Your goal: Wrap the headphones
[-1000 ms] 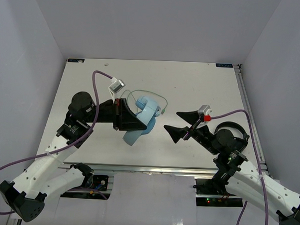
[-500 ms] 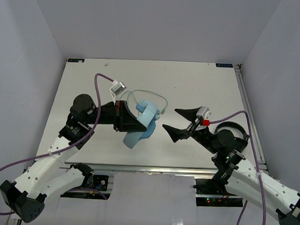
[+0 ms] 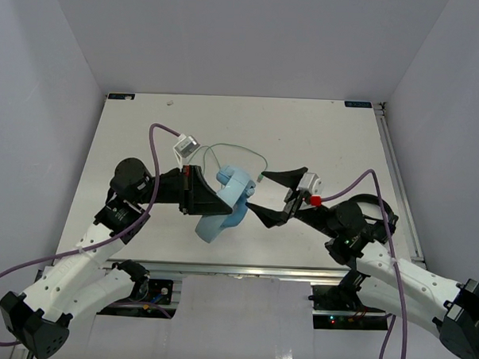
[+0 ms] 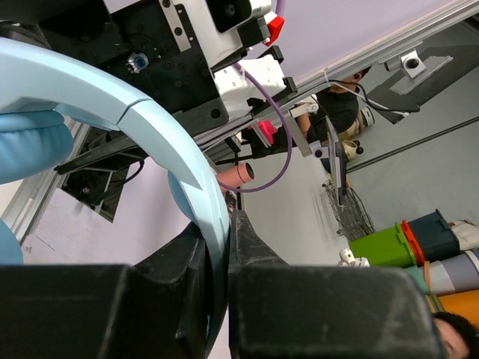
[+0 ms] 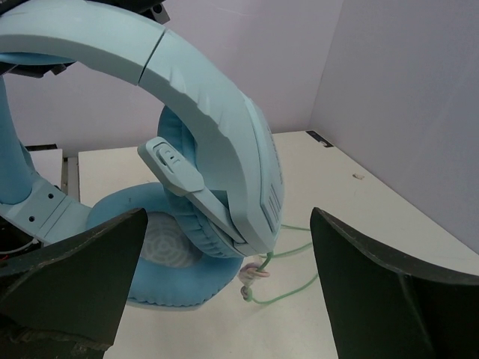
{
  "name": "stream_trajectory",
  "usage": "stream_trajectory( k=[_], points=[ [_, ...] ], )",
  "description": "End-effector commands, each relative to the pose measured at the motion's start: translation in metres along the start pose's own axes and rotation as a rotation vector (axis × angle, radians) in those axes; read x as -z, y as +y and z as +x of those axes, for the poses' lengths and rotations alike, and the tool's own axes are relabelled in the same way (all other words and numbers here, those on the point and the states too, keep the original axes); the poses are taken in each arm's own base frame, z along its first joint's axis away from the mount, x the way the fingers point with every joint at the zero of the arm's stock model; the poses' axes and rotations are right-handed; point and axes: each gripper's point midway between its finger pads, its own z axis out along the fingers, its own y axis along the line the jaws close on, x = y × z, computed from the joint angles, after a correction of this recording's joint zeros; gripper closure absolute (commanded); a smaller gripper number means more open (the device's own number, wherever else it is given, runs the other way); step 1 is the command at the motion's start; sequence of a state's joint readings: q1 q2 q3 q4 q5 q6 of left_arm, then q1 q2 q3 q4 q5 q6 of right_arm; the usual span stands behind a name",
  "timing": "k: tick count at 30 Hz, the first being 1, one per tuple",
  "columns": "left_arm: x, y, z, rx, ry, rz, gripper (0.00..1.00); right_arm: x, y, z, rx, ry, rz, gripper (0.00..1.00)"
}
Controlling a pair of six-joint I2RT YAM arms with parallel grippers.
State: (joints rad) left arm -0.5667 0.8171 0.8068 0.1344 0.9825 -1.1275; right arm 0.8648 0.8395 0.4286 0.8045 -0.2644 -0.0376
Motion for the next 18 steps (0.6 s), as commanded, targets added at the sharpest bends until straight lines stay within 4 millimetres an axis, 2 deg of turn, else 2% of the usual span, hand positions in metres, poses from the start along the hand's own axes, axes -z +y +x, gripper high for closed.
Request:
stream_trajectory(
  k=[1,11,18],
  points=[
    [0.005,-0.028,-0.008,-0.105,-0.058,0.076,1.00,-0.014,0.007,-0.034,0.051,-0.126,-0.054,0.03],
    [0.009,-0.015,0.011,-0.056,-0.049,0.119,1.00,-0.037,0.002,-0.021,0.094,-0.120,-0.067,0.03],
    [0.011,-0.020,0.015,-0.059,-0.039,0.162,1.00,-0.047,0.007,-0.007,0.050,-0.135,-0.086,0.08]
  ],
)
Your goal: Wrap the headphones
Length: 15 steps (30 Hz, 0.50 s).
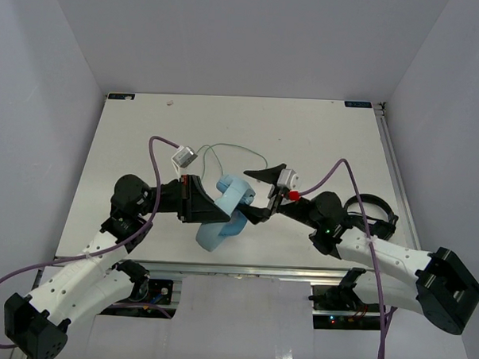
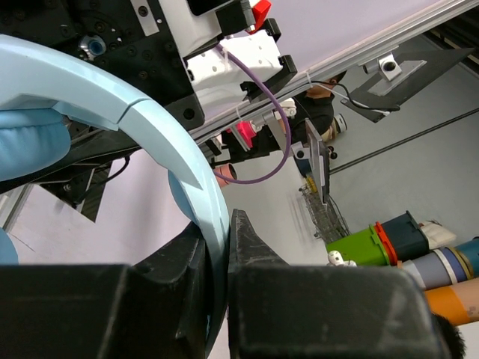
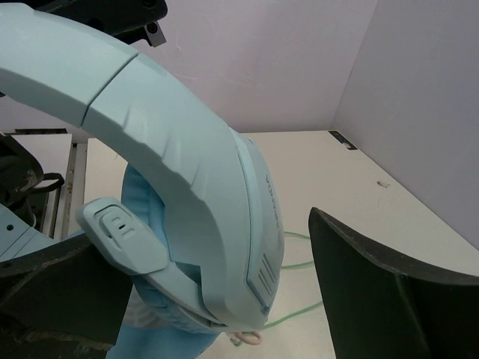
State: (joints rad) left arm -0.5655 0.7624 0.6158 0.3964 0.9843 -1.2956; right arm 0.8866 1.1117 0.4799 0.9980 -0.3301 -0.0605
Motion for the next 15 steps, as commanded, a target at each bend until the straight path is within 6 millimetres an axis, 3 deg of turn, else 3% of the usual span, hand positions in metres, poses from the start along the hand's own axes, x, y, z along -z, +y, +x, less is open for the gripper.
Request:
stream_trajectory(
  k=[1,3,9,11,12,15],
  points=[
    [0.003,-0.033,-0.002,-0.125,-0.009,0.103,1.00,-0.012,-0.002,-0.039,0.047,-0.154,0.004,0.10],
    [0.003,-0.035,-0.002,-0.126,-0.012,0.112,1.00,-0.013,-0.001,-0.038,0.045,-0.155,0.011,0.17],
    [0.003,-0.028,-0.002,-0.104,-0.023,0.102,0.97,-0.014,-0.011,-0.046,0.044,-0.164,0.075,0.67],
    [0.002,-0.025,-0.003,-0.107,-0.030,0.093,0.70,-0.012,-0.018,-0.042,0.030,-0.136,0.120,0.88],
    [0.002,-0.022,-0.004,-0.108,-0.034,0.082,0.58,-0.010,-0.021,-0.040,0.024,-0.122,0.143,0.92],
    [-0.002,-0.004,-0.012,-0.104,-0.056,-0.017,0.26,-0.005,-0.032,-0.038,0.001,-0.062,0.210,0.92]
  ],
)
